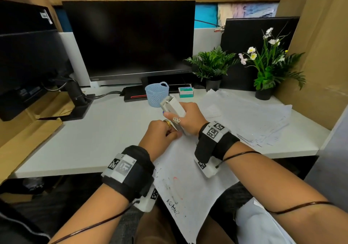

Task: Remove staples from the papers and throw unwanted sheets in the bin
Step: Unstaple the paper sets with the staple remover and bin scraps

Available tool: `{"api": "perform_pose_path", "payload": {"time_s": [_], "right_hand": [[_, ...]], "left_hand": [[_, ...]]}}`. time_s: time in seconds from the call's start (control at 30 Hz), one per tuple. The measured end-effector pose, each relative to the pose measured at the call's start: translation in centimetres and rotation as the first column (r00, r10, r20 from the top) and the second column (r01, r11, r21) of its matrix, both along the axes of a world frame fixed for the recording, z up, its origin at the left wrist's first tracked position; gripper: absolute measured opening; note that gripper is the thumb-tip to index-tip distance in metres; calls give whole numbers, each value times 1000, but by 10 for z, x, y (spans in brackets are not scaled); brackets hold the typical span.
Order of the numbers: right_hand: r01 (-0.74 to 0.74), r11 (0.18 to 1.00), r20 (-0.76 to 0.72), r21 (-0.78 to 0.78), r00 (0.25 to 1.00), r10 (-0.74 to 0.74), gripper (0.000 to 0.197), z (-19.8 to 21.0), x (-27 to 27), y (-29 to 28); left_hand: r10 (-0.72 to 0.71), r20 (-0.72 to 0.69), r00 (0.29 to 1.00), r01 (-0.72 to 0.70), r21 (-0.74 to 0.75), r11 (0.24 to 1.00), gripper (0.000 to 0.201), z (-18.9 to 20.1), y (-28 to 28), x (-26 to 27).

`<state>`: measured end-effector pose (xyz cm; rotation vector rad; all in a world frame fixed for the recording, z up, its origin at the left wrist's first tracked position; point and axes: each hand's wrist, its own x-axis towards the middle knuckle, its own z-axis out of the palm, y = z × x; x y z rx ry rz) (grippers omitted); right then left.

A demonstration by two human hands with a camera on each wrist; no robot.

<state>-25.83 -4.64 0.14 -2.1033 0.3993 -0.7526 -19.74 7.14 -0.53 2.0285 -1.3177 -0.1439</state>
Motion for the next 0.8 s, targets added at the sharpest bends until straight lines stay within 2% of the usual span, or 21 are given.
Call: {"api": "perform_pose_path", "payload": {"time_s": [0.07, 0.17, 0.3, 0.43, 0.53, 0.7, 0.8], "right_hand": [[16, 1000, -36, -16, 999, -16, 24, -4, 0, -1], [14, 1000, -90, -15, 996, -15, 29, -6, 1, -6], [23, 999, -113, 28, 993, -19, 42, -3, -2, -16], [12, 1000, -98, 11, 995, -11, 50, 0, -4, -19], [16, 999, -83, 35, 996, -13, 33, 5, -10, -24], [4, 998, -62, 57, 998, 0, 29, 3, -15, -25], [15, 1000, -70, 20, 997, -14, 30, -2, -12, -22]], "left_hand": [[-24, -11, 1000, 24, 6, 1000, 22, -1, 0, -2], [-30, -13, 999, 30, 52, 998, 35, -4, 0, -1], [-43, -15, 999, 44, 91, 995, 30, -4, -3, 4], [-73, 49, 996, 68, 103, 992, 27, -2, -4, 4], [-93, 48, 995, 89, 89, 992, 23, -3, 0, 5], [-96, 20, 995, 95, 72, 993, 23, -5, 3, 5], [-96, 37, 995, 92, 87, 992, 25, -5, 2, 3]]}}
